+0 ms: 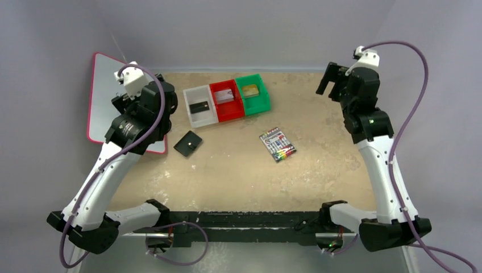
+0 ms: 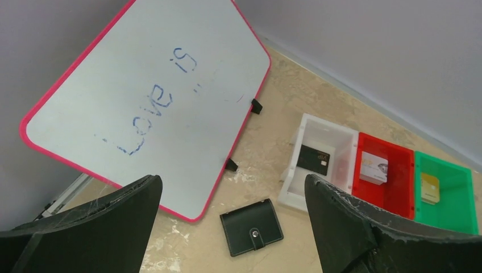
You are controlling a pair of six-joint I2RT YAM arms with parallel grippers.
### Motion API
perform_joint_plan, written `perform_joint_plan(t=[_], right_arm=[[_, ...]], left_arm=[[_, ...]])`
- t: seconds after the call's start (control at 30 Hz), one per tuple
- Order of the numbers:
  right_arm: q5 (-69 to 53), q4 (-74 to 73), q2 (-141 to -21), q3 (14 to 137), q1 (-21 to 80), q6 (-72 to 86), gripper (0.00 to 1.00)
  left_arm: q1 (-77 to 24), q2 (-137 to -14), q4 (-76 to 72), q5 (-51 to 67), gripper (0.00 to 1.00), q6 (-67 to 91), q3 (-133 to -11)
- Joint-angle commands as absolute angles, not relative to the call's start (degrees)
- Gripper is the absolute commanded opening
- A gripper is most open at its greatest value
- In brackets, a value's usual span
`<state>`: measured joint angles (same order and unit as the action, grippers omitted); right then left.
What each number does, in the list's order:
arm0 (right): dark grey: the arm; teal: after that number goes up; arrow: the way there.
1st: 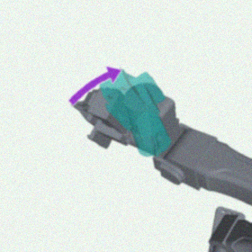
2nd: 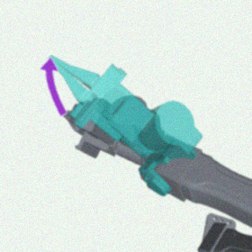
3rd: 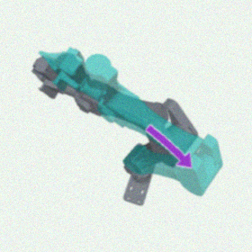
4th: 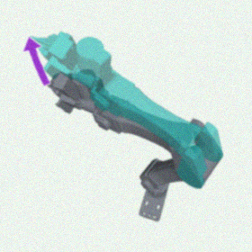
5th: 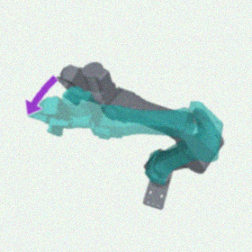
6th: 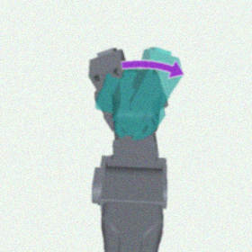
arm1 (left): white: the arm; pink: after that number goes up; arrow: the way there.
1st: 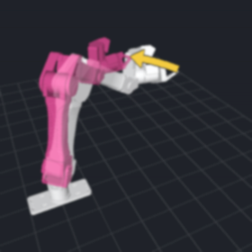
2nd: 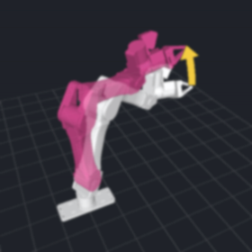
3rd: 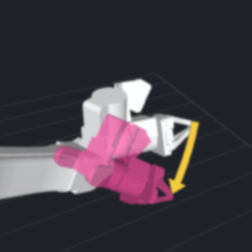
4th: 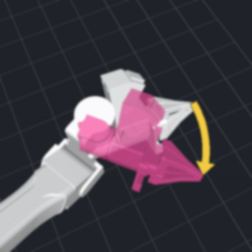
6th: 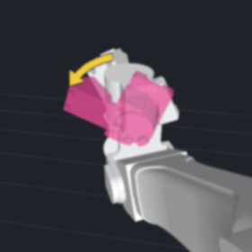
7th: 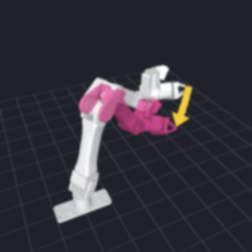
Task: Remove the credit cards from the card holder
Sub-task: Move the distractor to the center of the board.
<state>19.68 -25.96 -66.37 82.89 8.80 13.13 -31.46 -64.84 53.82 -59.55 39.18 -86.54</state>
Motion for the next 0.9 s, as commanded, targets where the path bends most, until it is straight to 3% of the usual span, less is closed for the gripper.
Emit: perform_joint_plan(t=[0.0, 0.23, 0.47, 0.87], right_arm=[[11.1, -21.4, -61.8, 76.1, 7.6, 15.6, 1.00], [-2.2, -19.2, -60.2, 66.4, 6.0, 18.2, 1.00], [-19.0, -16.7, -67.7, 60.8, 6.8, 21.5, 1.00], [-21.7, -13.6, -86.9, 60.8, 21.2, 24.1, 1.00]], left_arm=[[-27.0, -62.2, 51.3, -53.6, 0.97, 39.1, -83.4], [-21.2, -58.2, 49.5, -47.0, 0.99, 40.1, -77.1], [-18.1, -53.3, 46.6, -44.4, 1.00, 42.6, -70.8], [-16.7, -45.0, 43.7, -41.2, 1.00, 48.3, -63.3]])
